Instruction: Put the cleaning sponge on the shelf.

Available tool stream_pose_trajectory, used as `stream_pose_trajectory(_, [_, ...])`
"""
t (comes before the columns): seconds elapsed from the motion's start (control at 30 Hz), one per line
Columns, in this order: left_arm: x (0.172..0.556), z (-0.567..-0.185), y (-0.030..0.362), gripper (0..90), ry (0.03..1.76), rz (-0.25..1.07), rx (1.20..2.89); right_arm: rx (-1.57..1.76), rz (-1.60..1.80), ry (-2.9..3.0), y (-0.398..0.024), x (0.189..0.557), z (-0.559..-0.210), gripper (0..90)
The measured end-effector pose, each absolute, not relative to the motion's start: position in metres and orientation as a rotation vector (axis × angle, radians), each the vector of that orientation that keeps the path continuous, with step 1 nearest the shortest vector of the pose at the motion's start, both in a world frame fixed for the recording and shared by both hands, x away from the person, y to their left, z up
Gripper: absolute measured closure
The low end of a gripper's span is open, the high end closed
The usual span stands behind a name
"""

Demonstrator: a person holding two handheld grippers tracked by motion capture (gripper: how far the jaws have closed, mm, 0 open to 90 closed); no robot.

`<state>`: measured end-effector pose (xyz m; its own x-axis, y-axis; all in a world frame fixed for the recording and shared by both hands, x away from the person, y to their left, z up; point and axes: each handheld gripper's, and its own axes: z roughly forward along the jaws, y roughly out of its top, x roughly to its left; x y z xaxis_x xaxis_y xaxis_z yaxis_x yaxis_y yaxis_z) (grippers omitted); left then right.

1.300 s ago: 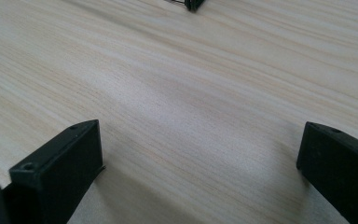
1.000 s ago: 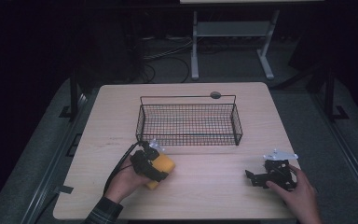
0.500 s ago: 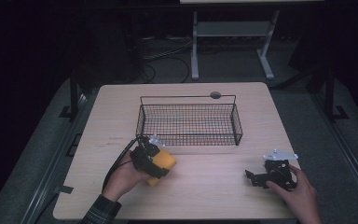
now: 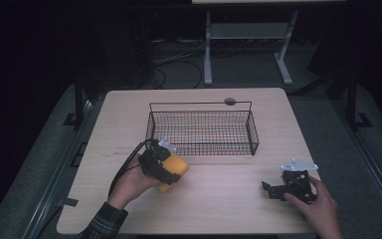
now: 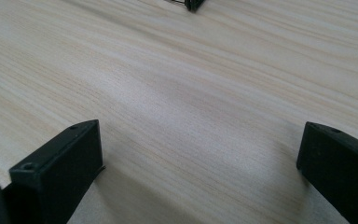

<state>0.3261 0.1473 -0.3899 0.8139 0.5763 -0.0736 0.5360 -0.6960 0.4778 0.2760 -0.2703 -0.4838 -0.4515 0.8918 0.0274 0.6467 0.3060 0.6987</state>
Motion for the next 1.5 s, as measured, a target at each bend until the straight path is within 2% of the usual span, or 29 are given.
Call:
stream_pose_trajectory(0.9, [0.354, -0.358, 0.142, 20.7, 0.806, 0.135, 2.513, 1.376, 0.924, 2.214, -0.27, 0.276, -0.484, 0.0])
stream_pose_trajectory(1.5, [0.387, -0.344, 0.143, 20.7, 0.857, 0.165, 2.491, 1.377, 0.924, 2.214, -0.27, 0.276, -0.484, 0.0])
